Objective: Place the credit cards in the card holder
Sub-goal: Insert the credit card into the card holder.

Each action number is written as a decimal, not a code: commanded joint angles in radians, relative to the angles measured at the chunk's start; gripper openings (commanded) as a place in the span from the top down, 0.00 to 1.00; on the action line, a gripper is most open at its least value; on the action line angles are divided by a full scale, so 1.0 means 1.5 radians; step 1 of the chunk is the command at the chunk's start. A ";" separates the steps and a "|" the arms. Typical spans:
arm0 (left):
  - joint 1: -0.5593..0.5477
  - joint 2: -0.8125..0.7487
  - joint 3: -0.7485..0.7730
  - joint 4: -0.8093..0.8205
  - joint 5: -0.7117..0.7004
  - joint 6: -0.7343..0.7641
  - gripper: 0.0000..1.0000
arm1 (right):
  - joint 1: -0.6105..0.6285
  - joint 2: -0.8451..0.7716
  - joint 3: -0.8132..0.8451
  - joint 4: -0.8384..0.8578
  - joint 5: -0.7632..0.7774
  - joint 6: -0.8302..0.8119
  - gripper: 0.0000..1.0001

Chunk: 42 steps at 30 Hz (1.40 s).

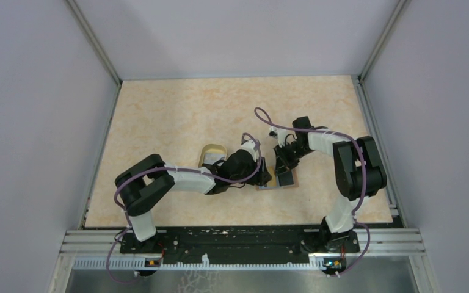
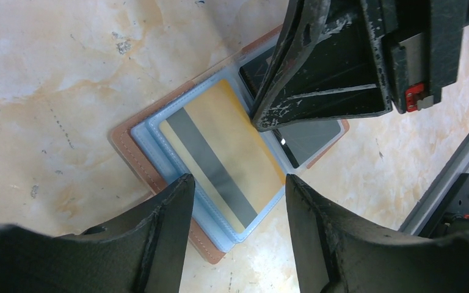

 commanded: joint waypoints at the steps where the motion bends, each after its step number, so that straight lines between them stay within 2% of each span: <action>1: 0.001 0.018 0.017 -0.015 0.002 -0.008 0.37 | 0.010 0.025 0.005 0.011 0.042 -0.011 0.94; 31: 0.001 0.008 0.026 -0.050 -0.005 -0.025 0.34 | 0.014 0.030 0.006 0.008 0.039 -0.014 0.94; 42: 0.001 0.002 0.003 0.020 0.028 -0.060 0.37 | 0.014 0.030 0.008 0.003 0.027 -0.017 0.94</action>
